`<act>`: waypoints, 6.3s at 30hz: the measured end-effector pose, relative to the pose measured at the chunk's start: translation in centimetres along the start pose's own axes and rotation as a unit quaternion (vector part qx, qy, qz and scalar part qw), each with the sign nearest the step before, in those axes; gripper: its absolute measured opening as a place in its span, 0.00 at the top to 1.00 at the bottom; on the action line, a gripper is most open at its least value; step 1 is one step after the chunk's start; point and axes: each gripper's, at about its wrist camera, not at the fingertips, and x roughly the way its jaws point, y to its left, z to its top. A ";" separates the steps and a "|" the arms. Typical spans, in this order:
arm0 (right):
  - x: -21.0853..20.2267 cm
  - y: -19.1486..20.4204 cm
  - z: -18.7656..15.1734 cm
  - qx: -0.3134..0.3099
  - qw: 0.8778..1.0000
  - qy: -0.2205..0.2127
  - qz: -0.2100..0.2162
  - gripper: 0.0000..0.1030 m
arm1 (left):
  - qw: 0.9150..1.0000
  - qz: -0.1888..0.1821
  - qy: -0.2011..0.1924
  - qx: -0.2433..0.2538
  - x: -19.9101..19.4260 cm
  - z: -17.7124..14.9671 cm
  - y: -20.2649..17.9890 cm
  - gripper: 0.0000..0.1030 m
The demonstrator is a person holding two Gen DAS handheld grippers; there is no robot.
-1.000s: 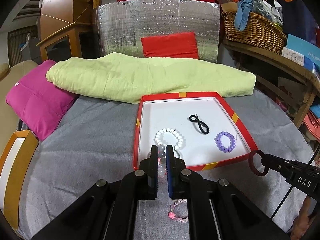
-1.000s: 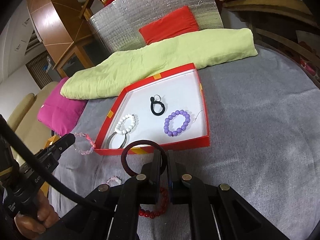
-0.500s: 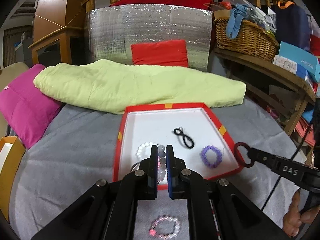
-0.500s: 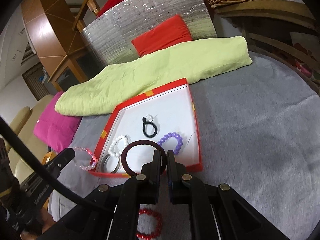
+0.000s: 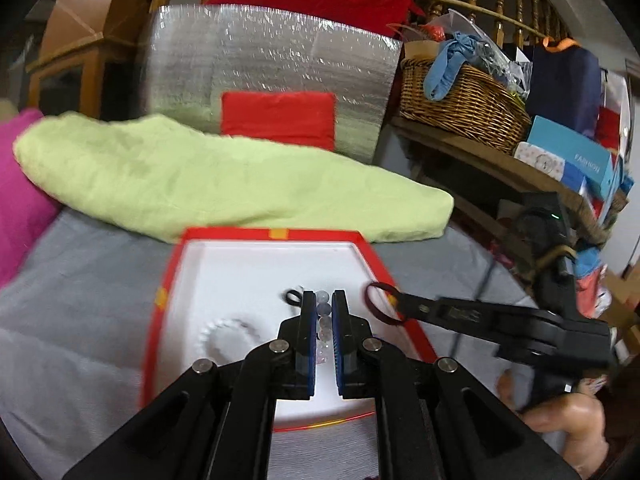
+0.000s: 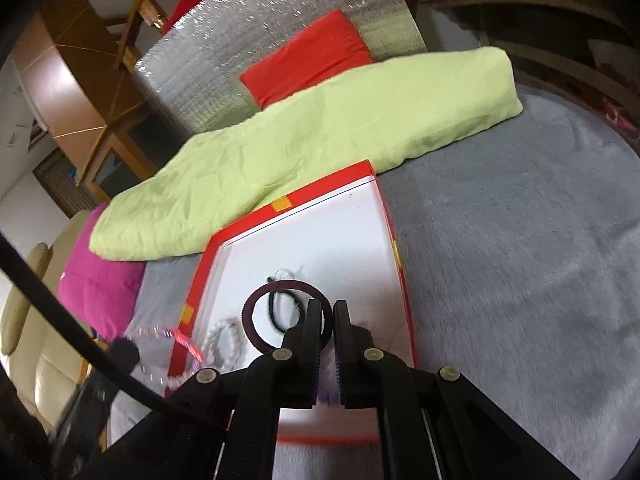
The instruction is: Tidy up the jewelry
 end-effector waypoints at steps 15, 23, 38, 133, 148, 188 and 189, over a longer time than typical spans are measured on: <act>6.2 -0.3 1.4 0.014 0.998 0.048 -0.031 0.94 | 0.995 -0.031 0.089 -0.012 4.1 -2.2 0.2 0.92; 6.1 -0.9 1.5 0.029 0.998 0.040 -0.030 0.91 | 0.991 -0.036 0.128 -0.006 4.9 -2.8 0.1 0.92; 2.1 -0.8 0.9 0.001 0.999 0.028 -0.017 0.91 | 0.993 -0.004 0.114 0.009 2.5 -2.3 0.8 0.66; -6.8 2.9 -12.1 -0.114 0.992 0.034 0.029 0.90 | 0.973 0.128 0.152 0.115 -5.1 -7.7 2.0 0.93; -6.7 1.5 -11.3 -0.090 0.995 0.044 0.026 0.90 | 0.976 0.143 0.147 0.077 -5.5 -7.0 4.4 0.93; -4.7 2.1 -12.8 -0.139 0.986 0.090 -0.036 0.89 | 0.976 0.171 0.115 0.075 -6.4 -6.3 4.3 0.93; -4.6 2.1 -12.9 -0.142 0.985 0.093 -0.040 0.89 | 0.975 0.172 0.115 0.075 -6.4 -6.3 4.3 0.93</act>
